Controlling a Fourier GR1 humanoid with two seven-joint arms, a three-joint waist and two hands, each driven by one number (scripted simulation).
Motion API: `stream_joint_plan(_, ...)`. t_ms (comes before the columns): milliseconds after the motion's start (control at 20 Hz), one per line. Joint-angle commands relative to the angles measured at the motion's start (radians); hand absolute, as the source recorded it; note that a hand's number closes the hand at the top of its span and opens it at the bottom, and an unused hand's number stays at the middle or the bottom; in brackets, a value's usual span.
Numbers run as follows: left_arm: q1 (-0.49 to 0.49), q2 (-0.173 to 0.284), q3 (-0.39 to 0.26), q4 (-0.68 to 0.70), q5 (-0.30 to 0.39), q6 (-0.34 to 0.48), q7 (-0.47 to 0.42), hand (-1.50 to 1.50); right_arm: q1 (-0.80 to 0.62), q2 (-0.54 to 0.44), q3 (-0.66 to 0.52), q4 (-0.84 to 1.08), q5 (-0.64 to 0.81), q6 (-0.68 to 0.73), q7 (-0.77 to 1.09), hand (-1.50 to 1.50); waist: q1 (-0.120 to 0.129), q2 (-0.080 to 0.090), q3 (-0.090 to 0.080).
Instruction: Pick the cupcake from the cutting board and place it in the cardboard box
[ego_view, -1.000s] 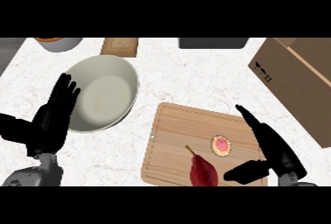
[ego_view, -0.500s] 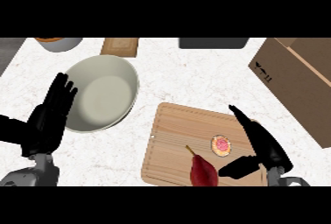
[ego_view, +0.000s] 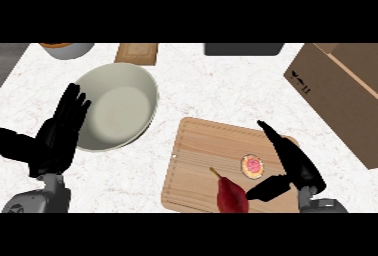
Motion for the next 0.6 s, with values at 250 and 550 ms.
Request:
stream_joint_plan(250,0.032,-0.003,0.021,-0.068,-0.007,-0.007,0.035,0.0,-0.043,0.051,-0.008,0.105,0.06,-0.016,-0.06,-1.5,0.002,0.0,0.0)
stream_joint_plan(550,-0.068,-0.016,0.02,0.042,-0.024,-0.001,0.027,0.0,0.032,0.04,0.014,0.099,0.108,-0.056,-0.165,1.5,-0.002,0.0,0.0)
